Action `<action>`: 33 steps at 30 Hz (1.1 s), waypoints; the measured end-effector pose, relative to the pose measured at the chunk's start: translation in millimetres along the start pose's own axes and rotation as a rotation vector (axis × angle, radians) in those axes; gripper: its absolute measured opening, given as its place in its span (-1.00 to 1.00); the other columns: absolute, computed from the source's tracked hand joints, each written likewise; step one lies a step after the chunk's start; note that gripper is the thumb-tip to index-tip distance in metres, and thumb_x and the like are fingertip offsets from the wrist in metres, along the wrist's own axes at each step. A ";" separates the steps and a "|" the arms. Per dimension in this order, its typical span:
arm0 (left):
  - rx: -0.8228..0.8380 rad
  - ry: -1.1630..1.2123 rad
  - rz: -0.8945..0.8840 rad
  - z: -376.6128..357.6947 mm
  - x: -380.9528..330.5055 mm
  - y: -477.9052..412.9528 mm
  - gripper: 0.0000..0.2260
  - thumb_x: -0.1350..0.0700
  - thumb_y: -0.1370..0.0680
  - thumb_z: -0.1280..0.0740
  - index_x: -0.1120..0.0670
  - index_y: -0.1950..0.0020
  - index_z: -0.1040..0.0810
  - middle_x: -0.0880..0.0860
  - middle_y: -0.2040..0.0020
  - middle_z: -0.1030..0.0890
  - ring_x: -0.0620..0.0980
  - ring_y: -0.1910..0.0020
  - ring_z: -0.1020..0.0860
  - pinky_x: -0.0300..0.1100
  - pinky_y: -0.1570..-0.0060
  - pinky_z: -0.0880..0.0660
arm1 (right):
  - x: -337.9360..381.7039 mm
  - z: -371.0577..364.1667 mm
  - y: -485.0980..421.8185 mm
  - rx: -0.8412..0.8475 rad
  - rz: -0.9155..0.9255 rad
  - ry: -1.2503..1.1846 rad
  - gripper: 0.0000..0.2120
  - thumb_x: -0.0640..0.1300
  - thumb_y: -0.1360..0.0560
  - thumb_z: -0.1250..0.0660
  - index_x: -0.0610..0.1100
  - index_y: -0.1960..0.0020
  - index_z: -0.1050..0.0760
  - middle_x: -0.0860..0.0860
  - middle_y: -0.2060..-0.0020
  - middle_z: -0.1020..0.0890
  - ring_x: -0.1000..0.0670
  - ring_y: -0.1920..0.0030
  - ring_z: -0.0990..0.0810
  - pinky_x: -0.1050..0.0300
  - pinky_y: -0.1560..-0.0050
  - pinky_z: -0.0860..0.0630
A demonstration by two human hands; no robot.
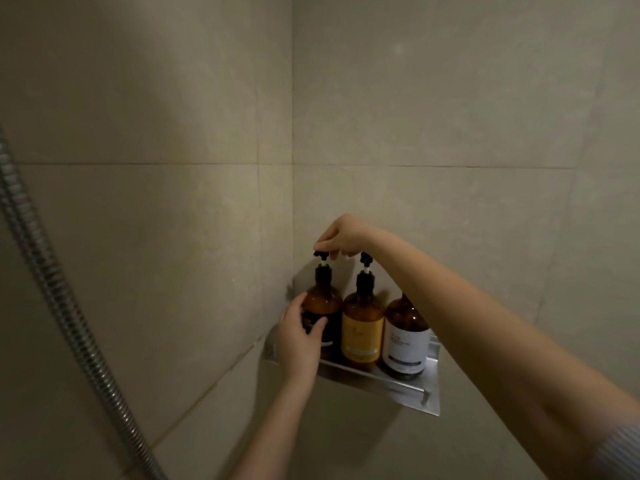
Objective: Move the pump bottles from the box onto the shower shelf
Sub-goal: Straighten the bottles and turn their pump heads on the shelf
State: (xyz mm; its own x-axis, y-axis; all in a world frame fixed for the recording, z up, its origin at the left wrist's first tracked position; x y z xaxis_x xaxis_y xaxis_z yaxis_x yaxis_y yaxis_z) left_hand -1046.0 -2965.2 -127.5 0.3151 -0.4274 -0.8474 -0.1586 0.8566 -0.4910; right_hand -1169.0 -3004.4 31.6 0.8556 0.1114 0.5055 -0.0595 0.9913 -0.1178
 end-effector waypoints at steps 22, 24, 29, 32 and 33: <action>0.209 0.349 0.170 0.1 3.3 -16.1 -0.61 0.25 -0.54 -0.28 0.15 -0.38 -0.41 0.14 -0.31 -0.51 -0.04 -0.22 -0.47 -0.14 -0.24 -0.39 | -203.1 -65.3 177.9 -0.441 -0.334 -0.588 -0.43 -0.18 -0.36 -0.48 -0.09 -0.33 -0.41 -0.06 -0.10 -0.57 -0.04 -0.05 -0.58 0.23 0.10 -0.52; 0.218 0.335 0.158 1.8 1.4 -15.2 -0.60 0.27 -0.54 -0.29 0.17 -0.38 -0.41 0.14 -0.30 -0.51 -0.10 -0.17 -0.46 -0.20 -0.18 -0.38 | -195.2 -69.5 170.2 -0.405 -0.274 -0.606 -0.43 -0.17 -0.32 -0.51 -0.06 -0.30 -0.45 0.01 -0.07 -0.60 -0.01 -0.07 -0.60 0.33 0.16 -0.53; 0.226 0.302 0.143 5.0 -2.6 -14.5 -0.60 0.25 -0.54 -0.29 0.16 -0.39 -0.39 0.13 -0.31 -0.51 -0.14 -0.13 -0.45 -0.23 -0.16 -0.37 | -190.9 -67.7 166.4 -0.486 -0.256 -0.550 -0.46 -0.20 -0.29 -0.54 -0.09 -0.23 -0.49 0.08 0.04 -0.60 0.01 0.00 -0.61 0.12 0.05 -0.59; 0.232 0.308 0.150 5.1 -2.6 -14.8 -0.60 0.25 -0.53 -0.30 0.15 -0.38 -0.40 0.12 -0.31 -0.51 -0.14 -0.15 -0.45 -0.22 -0.17 -0.38 | -190.9 -69.2 168.1 -0.499 -0.258 -0.542 -0.46 -0.20 -0.29 -0.53 -0.09 -0.24 -0.49 0.03 -0.01 -0.61 0.00 -0.02 -0.60 0.04 -0.02 -0.59; 0.231 0.302 0.154 5.4 -1.9 -15.0 -0.60 0.24 -0.53 -0.30 0.13 -0.38 -0.41 0.11 -0.30 -0.52 -0.14 -0.15 -0.45 -0.22 -0.17 -0.38 | -190.4 -69.3 168.5 -0.501 -0.258 -0.542 -0.46 -0.19 -0.30 -0.53 -0.08 -0.25 -0.48 0.03 -0.01 -0.61 0.00 -0.02 -0.60 0.03 -0.03 -0.59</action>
State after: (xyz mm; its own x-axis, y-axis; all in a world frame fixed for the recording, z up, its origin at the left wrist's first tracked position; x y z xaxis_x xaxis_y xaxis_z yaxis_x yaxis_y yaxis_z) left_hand -1039.2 -2975.7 -117.5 0.0092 -0.3251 -0.9456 0.0425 0.9450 -0.3244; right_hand -1306.3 -2863.5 -143.8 0.4327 0.0284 0.9011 0.4567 0.8549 -0.2462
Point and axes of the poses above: each hand's wrist, its own y-axis away from the middle knuckle, its own z-axis out of the back of the hand, x = y × z, the point moved 8 cm from there along -y, towards the middle knuckle
